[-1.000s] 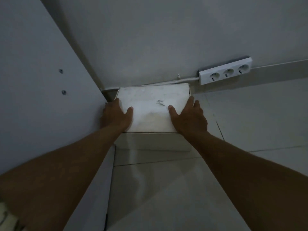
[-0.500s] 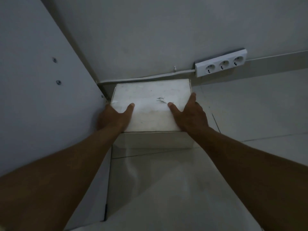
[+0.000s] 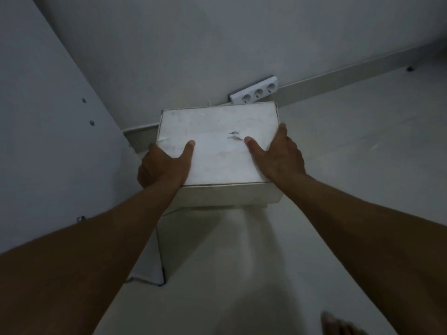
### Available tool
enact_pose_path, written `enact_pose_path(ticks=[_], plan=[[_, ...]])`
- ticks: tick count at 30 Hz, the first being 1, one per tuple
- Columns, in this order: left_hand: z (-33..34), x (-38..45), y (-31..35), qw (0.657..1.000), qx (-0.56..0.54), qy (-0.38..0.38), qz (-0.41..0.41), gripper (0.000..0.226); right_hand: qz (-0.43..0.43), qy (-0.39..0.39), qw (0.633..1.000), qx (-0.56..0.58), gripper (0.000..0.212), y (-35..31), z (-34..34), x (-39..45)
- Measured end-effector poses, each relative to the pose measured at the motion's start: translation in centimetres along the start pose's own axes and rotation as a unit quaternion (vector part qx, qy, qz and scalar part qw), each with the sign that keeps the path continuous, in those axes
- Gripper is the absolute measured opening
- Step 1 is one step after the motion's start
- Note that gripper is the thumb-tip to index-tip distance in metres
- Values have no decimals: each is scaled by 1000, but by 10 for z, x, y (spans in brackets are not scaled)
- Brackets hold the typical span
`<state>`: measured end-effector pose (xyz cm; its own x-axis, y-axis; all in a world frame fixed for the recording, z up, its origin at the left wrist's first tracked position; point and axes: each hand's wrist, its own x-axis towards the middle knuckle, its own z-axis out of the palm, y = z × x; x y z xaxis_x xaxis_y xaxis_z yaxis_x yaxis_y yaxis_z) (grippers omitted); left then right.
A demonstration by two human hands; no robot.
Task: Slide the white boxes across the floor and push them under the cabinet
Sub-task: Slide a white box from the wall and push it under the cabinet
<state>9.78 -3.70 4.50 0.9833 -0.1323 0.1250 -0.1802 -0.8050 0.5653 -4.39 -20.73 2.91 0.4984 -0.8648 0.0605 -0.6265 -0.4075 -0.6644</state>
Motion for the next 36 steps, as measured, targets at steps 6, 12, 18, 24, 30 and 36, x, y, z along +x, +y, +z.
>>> enact_pose_path(ticks=[6,12,18,24,30,36], plan=[[-40,-72,11,997,-39,-41,54,97,43,82,995,-36,100,11,-79,-82],[-93,-137,18,990,-40,-91,96,94,102,100,988,-54,99,15,-143,-167],[-128,-185,2,987,-25,-90,127,94,111,120,985,-52,98,20,-170,-232],[-164,-229,-24,986,-17,-71,149,96,113,132,985,-11,97,27,-182,-293],[-217,-258,-64,986,-5,-77,151,103,101,137,985,-2,96,11,-187,-359],[-266,-274,-131,992,36,-71,101,108,75,116,990,7,95,-14,-161,-420]])
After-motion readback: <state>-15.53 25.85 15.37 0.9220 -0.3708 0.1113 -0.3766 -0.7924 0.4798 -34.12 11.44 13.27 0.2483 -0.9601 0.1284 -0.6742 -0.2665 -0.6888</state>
